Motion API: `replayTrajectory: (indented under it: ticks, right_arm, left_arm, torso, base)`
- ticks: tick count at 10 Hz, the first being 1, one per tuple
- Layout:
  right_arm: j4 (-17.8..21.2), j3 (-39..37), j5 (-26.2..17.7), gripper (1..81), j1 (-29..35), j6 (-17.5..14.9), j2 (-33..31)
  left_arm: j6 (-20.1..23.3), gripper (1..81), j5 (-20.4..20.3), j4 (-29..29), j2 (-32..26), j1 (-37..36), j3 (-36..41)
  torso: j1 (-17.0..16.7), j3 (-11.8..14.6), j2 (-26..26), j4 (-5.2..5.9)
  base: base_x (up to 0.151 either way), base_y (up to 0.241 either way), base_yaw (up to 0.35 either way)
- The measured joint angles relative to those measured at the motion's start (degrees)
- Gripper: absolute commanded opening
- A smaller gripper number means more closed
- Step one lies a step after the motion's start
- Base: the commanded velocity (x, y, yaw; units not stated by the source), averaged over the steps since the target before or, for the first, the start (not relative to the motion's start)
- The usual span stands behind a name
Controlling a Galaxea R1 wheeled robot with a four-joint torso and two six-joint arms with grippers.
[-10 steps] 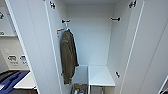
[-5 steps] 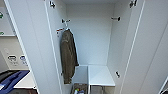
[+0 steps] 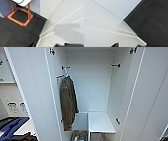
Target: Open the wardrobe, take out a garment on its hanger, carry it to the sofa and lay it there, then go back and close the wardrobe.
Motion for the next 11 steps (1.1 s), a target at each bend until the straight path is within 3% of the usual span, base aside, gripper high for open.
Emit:
replayTrajectory:
  ticks: [5,7,8,9,11]
  right_arm:
    - [0.68,16.12,3.12,81.1,-3.04,0.23,3.97]
    - [1.21,17.29,8.69,81.1,-4.30,1.07,11.06]
    - [-0.69,17.94,5.55,81.1,-5.42,-0.74,13.51]
    - [-1.79,17.81,3.86,81.1,-8.52,-0.82,16.57]
    - [-3.84,14.97,3.71,81.1,-9.70,-0.93,21.13]
  left_arm:
    - [-0.27,81.1,2.01,0.44,13.23,0.78,-3.00]
    - [-0.30,81.1,1.99,1.05,19.50,2.21,-3.30]
    - [0.15,81.1,2.36,1.28,23.00,2.60,-2.89]
    - [-1.46,81.1,-0.37,1.80,27.09,3.63,-3.17]
    - [0.23,81.1,2.50,2.88,29.14,6.49,-2.61]
  torso:
    - [0.09,-0.07,0.09,0.00]
    - [0.11,-0.09,0.11,0.00]
    - [0.13,-0.09,0.11,0.00]
    - [0.13,-0.09,0.13,0.00]
    - [0.13,-0.11,0.13,0.00]
  base:
    - [0.000,0.000,0.000]
    - [0.000,0.000,0.000]
    - [0.000,0.000,0.000]
    - [0.000,0.000,0.000]
    - [0.000,0.000,0.000]
